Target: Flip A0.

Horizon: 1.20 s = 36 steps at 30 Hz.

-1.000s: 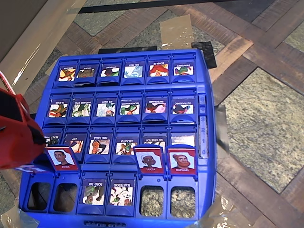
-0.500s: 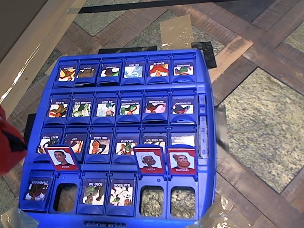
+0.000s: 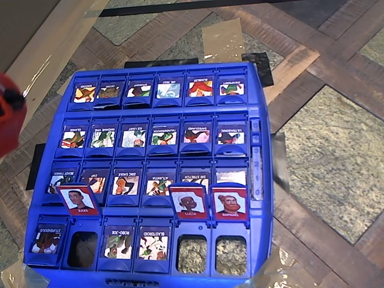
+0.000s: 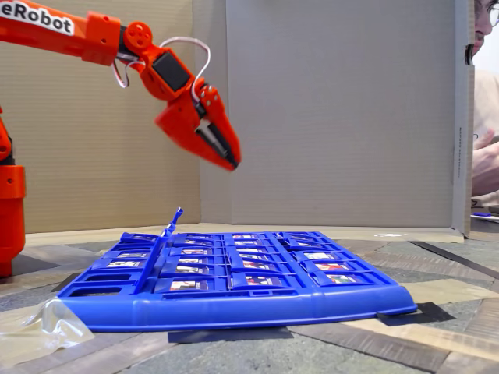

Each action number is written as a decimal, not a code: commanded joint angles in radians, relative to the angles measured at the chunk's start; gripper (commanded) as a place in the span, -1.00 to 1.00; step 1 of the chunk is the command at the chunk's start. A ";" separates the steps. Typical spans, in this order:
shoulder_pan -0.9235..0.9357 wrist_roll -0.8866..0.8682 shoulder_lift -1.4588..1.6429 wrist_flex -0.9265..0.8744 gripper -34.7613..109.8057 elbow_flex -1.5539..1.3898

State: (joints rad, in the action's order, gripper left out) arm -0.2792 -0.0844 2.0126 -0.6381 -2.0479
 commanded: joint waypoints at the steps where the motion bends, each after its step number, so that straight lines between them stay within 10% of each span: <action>1: 0.066 0.018 0.049 0.066 -0.51 0.029; 36: 0.258 -0.071 0.859 1.223 -0.52 -0.561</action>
State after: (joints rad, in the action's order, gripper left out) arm -0.0199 -0.1381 2.8133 0.5185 -2.5894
